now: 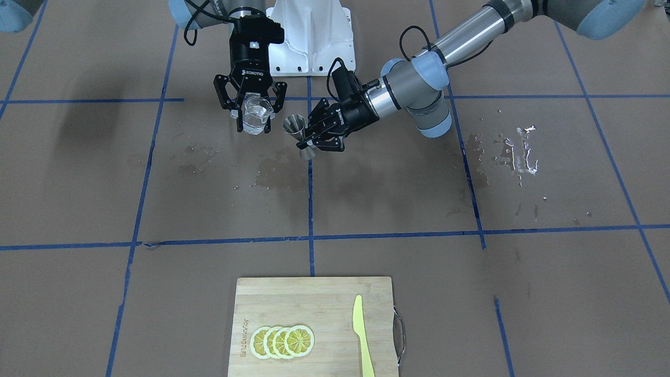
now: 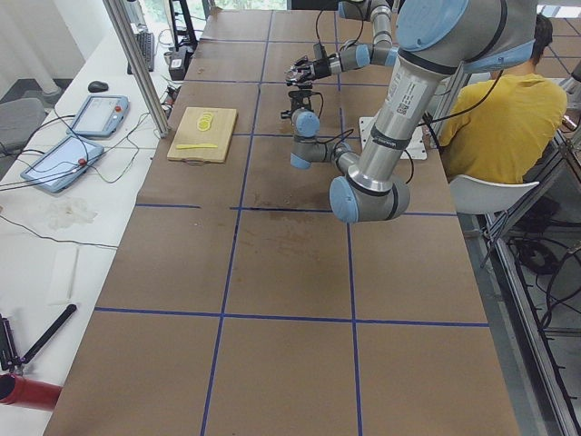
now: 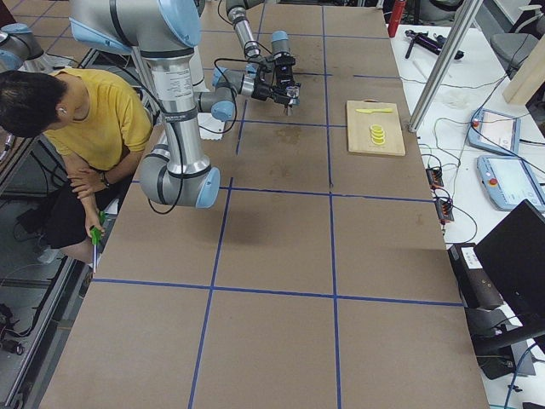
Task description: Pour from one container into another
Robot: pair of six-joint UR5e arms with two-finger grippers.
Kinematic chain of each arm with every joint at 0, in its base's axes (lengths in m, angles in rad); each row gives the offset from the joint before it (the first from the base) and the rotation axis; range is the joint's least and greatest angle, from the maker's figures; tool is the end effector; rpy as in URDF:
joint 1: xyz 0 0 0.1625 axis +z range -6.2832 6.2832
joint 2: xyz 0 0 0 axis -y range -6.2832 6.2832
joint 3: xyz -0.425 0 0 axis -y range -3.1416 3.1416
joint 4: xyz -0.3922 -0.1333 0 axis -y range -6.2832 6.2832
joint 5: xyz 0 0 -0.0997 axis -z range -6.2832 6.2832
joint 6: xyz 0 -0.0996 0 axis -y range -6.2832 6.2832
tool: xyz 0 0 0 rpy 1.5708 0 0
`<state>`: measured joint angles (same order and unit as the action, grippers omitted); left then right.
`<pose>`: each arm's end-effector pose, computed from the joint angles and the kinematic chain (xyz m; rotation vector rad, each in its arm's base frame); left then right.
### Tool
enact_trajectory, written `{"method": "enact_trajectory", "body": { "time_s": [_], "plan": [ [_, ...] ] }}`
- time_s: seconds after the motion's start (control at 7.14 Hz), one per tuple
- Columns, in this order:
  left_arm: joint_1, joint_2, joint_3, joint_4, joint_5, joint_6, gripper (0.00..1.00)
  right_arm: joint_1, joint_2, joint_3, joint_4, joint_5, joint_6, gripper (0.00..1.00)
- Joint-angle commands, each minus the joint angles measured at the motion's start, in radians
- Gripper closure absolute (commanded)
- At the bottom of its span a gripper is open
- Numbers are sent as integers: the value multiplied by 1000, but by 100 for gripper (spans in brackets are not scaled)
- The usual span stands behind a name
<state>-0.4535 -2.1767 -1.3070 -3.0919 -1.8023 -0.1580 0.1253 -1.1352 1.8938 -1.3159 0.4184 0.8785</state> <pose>0.5589 -0.3953 0.2569 1.4608 1.2912 0.8666 -0.5187 -0.2914 0.2148 1.2952 -0.3981 0.1055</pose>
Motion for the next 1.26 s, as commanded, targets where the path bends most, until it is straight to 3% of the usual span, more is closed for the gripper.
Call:
{"method": "enact_trajectory", "body": {
  "time_s": [0.0, 0.56, 1.12],
  "plan": [
    [1, 0, 0, -1, 0, 0, 100, 7, 34, 2, -129, 10, -38, 100],
    [1, -2, 0, -1, 1, -2, 100, 7, 40, 7, -230, 8, -212, 100],
    [1, -2, 0, -1, 1, -2, 100, 4, 49, 10, -235, 0, -375, 100]
  ]
}}
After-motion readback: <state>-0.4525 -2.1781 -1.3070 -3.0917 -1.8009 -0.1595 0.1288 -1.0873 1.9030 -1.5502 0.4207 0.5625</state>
